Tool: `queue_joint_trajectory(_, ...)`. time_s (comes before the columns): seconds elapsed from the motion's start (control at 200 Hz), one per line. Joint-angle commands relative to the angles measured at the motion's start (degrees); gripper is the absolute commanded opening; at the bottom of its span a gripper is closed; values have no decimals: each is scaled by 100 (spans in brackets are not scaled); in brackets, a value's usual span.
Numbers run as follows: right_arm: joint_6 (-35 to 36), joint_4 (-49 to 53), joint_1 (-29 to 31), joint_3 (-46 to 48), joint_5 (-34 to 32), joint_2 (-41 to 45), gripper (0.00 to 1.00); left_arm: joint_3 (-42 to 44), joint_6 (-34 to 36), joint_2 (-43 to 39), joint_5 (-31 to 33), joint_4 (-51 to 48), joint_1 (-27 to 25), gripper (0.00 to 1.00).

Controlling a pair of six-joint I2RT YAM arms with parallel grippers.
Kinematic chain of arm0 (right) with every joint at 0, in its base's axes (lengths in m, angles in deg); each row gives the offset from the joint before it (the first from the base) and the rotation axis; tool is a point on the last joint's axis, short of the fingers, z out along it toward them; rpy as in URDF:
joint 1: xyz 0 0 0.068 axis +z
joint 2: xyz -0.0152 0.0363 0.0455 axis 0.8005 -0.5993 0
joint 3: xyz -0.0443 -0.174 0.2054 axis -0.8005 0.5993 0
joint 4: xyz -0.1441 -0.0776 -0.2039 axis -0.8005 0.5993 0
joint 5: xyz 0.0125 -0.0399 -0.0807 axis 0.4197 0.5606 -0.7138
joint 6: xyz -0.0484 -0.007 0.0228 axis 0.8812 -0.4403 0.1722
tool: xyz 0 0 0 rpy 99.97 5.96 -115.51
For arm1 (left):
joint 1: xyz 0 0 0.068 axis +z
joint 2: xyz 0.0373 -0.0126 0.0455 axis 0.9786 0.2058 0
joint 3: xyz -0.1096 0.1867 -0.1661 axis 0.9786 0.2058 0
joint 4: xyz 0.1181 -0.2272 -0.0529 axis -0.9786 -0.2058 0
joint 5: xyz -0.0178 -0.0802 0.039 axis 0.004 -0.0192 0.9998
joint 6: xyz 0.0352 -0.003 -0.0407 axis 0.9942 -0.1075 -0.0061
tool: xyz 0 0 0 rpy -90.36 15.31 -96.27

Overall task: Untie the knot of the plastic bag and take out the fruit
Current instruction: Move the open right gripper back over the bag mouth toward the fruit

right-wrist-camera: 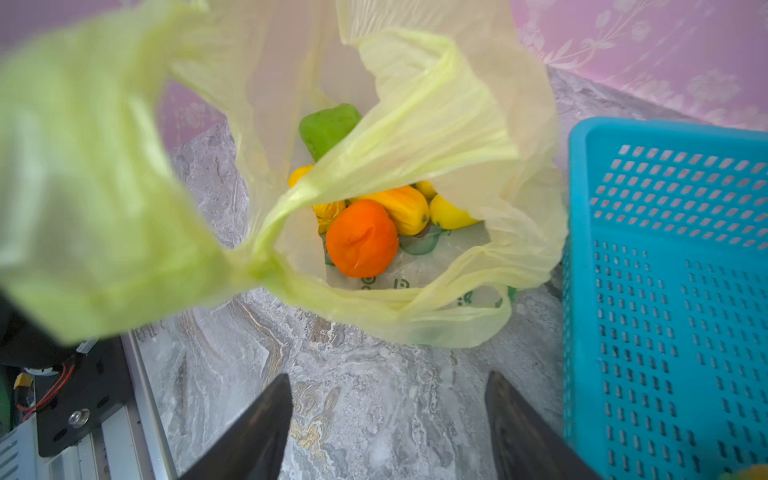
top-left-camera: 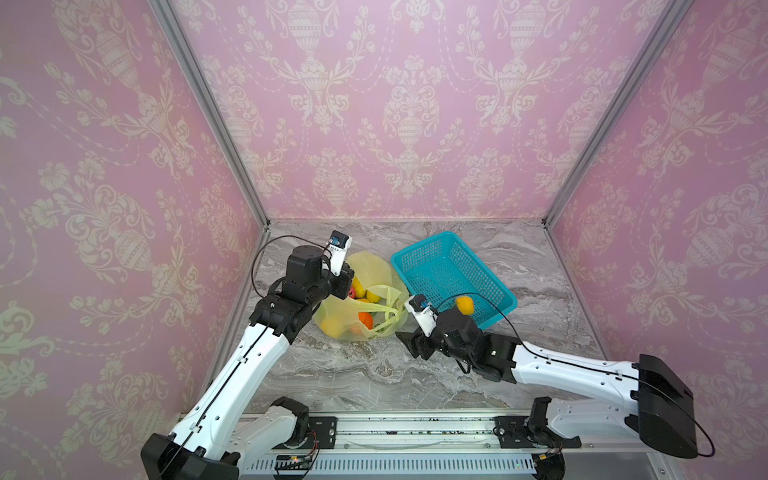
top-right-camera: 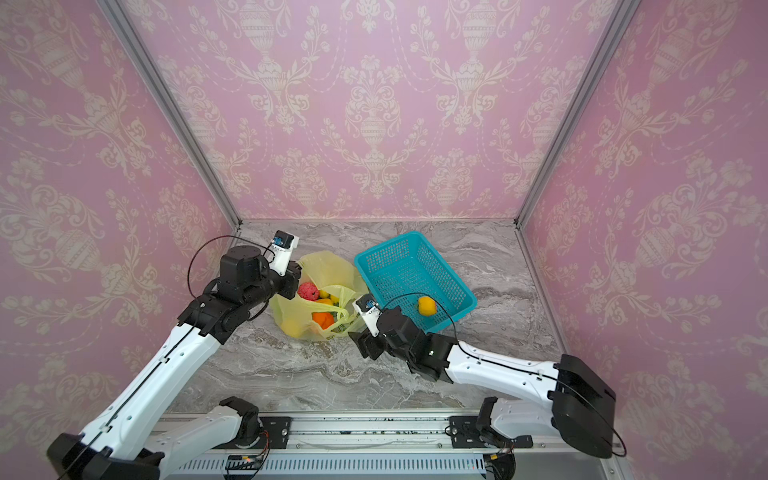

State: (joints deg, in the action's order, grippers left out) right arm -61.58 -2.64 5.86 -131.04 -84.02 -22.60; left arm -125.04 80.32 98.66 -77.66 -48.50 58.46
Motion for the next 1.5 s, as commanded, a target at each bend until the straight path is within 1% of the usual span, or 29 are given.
queue_joint_trajectory(0.0,389,-633,96,-236,116,-389,75,-4,-78,-41,-148,68,6,0)
queue_joint_trajectory(0.055,343,-819,107,-280,-118,-602,75,-20,-71,-33,-162,40,7,0)
queue_joint_trajectory(0.17,-74,-767,91,-603,-1475,-945,75,46,-93,-75,-135,108,8,0)
queue_joint_trajectory(0.235,-162,-830,57,-707,-1782,-1028,73,-19,-95,-32,-226,71,9,0)
queue_joint_trajectory(0.27,-192,-947,26,-709,-1866,-1045,68,-32,-87,-18,-239,46,16,0)
queue_joint_trajectory(0.3,-254,-1018,-16,-717,-1921,-1049,61,-7,-78,-27,-224,44,24,0)
queue_joint_trajectory(0.335,-366,-1054,-105,-718,-1945,-1043,49,29,-78,-49,-199,60,23,0)
queue_joint_trajectory(0.39,-612,-1024,-293,-714,-1841,-995,25,69,-86,-70,-206,115,21,0)
queue_joint_trajectory(0.43,-793,-1013,-440,-661,-1756,-923,15,28,-95,-55,-247,111,24,0)
queue_joint_trajectory(0.48,-981,-1079,-647,-515,-1632,-829,10,-24,-82,-27,-275,67,23,0)
queue_joint_trajectory(0.6,-1560,-891,-1175,-245,-1490,-654,4,55,-77,-62,-180,106,17,0)
queue_joint_trajectory(0.68,-1649,-687,-1370,-187,-1460,-588,0,-15,-79,-32,-167,76,32,0)
queue_joint_trajectory(0.846,-1591,-592,-1394,23,-1860,-338,0,46,-51,-71,114,64,36,0)
queue_joint_trajectory(0.976,-1549,-280,-1421,-7,-2410,-251,1,0,-49,-49,-38,38,42,0)
queue_joint_trajectory(1.101,-1577,250,-1595,-240,-2578,-385,3,2,-60,-45,-107,79,55,0)
queue_joint_trajectory(1.161,-1620,458,-1703,-340,-2539,-475,3,10,-61,-36,-138,71,56,0)
queue_joint_trajectory(1.291,-1604,747,-1887,-537,-2118,-575,3,10,-65,-44,-180,76,58,0)
queue_joint_trajectory(1.321,-1566,749,-1883,-544,-1995,-534,7,15,-66,-57,-181,74,56,0)
queue_joint_trajectory(1.356,-1492,700,-1876,-515,-1804,-448,14,25,-61,-61,-177,79,59,0)
queue_joint_trajectory(1.381,-1437,644,-1869,-475,-1666,-351,22,33,-60,-62,-171,98,59,0)
queue_joint_trajectory(1.451,-1294,457,-1800,-285,-1377,-15,47,21,-61,-49,-178,101,59,0)
queue_joint_trajectory(1.496,-1189,387,-1747,-168,-1238,228,57,9,-61,-36,-192,83,59,0)
